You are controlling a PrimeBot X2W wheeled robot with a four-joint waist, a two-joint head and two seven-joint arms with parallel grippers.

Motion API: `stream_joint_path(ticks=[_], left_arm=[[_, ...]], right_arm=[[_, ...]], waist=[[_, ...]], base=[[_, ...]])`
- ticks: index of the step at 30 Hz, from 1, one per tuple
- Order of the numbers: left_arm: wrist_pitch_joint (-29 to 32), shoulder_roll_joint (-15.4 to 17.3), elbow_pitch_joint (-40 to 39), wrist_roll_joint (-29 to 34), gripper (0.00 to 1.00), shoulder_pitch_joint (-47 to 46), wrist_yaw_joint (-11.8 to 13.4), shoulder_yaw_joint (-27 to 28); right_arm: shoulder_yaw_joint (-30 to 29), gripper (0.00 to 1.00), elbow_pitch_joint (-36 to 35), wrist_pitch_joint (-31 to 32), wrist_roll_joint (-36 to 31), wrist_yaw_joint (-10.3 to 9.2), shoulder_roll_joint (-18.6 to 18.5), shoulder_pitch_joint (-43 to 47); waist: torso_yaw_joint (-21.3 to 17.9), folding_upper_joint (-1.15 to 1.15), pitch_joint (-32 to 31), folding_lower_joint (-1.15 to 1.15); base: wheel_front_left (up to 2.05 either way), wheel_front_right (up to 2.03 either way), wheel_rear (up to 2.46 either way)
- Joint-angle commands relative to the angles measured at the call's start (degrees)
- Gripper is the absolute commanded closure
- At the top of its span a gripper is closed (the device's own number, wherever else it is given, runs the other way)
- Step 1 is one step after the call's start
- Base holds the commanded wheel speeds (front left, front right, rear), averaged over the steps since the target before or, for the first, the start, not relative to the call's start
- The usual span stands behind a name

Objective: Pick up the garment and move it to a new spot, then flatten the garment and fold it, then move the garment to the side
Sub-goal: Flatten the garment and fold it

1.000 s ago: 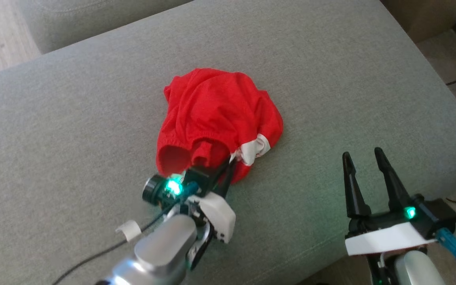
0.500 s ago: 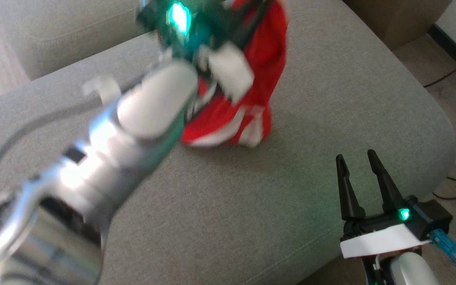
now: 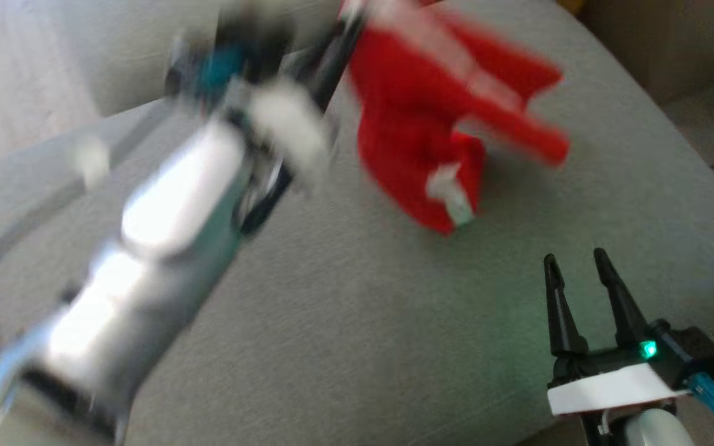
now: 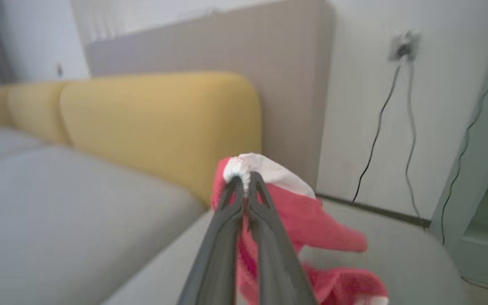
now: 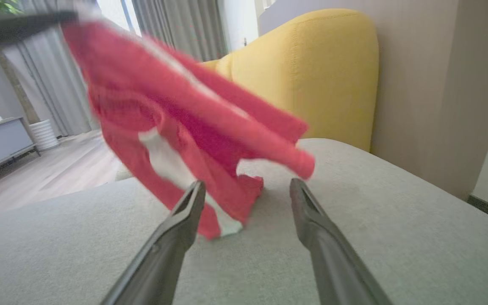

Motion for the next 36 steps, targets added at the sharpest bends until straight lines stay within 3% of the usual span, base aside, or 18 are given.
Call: stream_joint_path(ticks=[1, 8, 16, 20, 22, 23, 25, 36], left_arm=[[0.08, 3.0, -1.97, -0.61, 1.0, 1.14, 0.86, 1.47], [-1.08, 10.28, -10.02, -6.03, 1.0, 23.56, 6.24, 1.76], [-3.98, 15.16, -17.53, -6.36, 1.0, 32.61, 10.52, 2.43], [-3.72, 17.24, -19.14, -5.47, 1.0, 32.81, 11.48, 2.44], [-3.67, 17.69, -19.27, -4.78, 1.0, 32.2, 11.62, 2.27], [-3.75, 17.66, -19.3, -4.46, 1.0, 31.58, 11.59, 2.23], [-3.89, 17.39, -19.25, -4.07, 1.0, 30.9, 11.64, 2.12], [-5.15, 15.78, -17.83, -3.96, 1.0, 29.72, 11.38, 1.98]], right_arm=[[1.02, 0.0, -2.24, -0.63, -0.22, 0.43, -0.21, -1.14], [0.87, 0.0, -2.32, -0.63, -1.57, 0.43, -0.45, -1.49], [0.74, 0.0, 0.29, -0.63, 2.66, 0.43, -5.42, -7.62], [6.74, 0.0, 9.02, -0.63, 14.17, 0.43, -12.0, -15.07], [11.68, 0.0, 13.26, -0.09, 20.6, 0.43, -15.08, -18.22], [16.26, 0.0, 15.79, 1.98, 26.92, 0.43, -17.93, -21.13], [20.31, 0.0, 16.89, 3.63, 31.95, 0.43, -20.66, -23.48], [33.83, 0.0, 18.34, 4.63, 45.99, 0.43, -27.4, -28.51]], waist=[[2.75, 0.0, 0.25, 0.0], [9.52, 0.0, 1.67, 0.0], [14.97, 0.0, 3.31, 0.0], [17.29, 0.0, 5.23, 0.0], [18.12, 0.0, 6.05, 0.0], [18.87, 0.0, 6.89, 0.0], [19.57, 0.0, 7.62, 0.0], [21.0, 0.0, 8.3, 0.0]], base=[[0.0, 0.0, 0.0], [0.0, 0.0, 0.0], [0.0, 0.0, 0.0], [0.0, 0.0, 0.0], [0.0, 0.0, 0.0], [0.0, 0.0, 0.0], [0.0, 0.0, 0.0], [0.0, 0.0, 0.0]])
